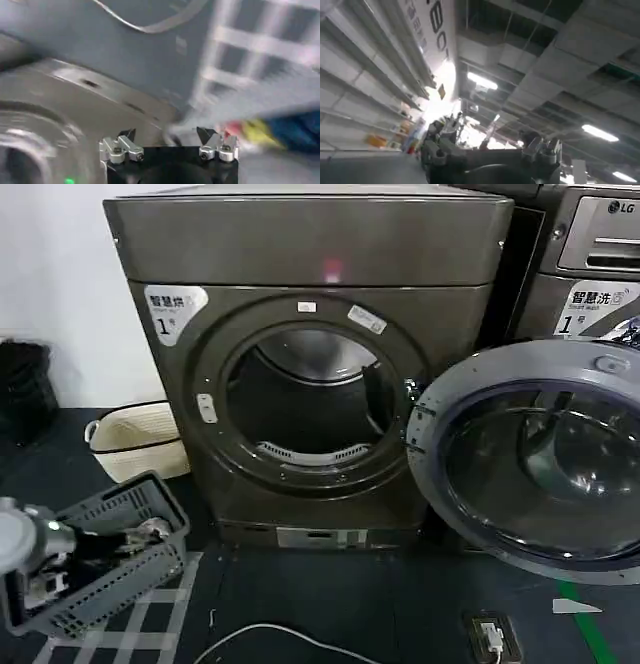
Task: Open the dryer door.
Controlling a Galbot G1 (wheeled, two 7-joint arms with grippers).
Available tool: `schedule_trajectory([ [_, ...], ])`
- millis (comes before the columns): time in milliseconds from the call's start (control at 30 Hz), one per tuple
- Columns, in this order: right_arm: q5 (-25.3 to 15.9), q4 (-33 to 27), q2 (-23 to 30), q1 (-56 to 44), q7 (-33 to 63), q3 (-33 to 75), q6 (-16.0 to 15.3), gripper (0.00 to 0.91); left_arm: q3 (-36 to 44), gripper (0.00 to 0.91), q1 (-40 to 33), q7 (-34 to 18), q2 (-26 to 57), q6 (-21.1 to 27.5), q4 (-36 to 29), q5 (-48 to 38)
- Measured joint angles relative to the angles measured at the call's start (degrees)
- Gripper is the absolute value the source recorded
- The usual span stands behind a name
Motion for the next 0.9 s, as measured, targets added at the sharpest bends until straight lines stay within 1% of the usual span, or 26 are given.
schedule_trajectory([
  [133, -0.11, 0.09, 0.25, 0.02, -0.11, -0.18, 0.2, 0.907, -0.27, 0.907, -0.63, -1.82, -1.58, 0.03, 2.37, 8.6],
  [367, 0.09, 0.39, 0.73, -0.05, -0.54, -0.43, 0.88, 0.907, -0.27, 0.907, -1.48, -2.53, -3.79, 0.07, 6.08, 18.76],
  [667, -0.09, 0.62, 1.28, -0.06, -0.85, -1.0, 1.61, 0.907, 2.47, 0.907, -5.48, -2.32, -6.67, 0.08, 11.68, 20.92],
  [767, -0.13, 0.71, 1.38, -0.07, -0.94, -1.18, 1.68, 0.907, 3.58, 0.907, -7.76, -2.02, -7.95, 0.09, 14.88, 21.79],
  [900, -0.19, 0.73, 1.42, -0.1, -1.01, -1.36, 1.72, 0.907, 5.06, 0.907, -10.53, -1.98, -9.31, 0.11, 19.1, 20.7],
])
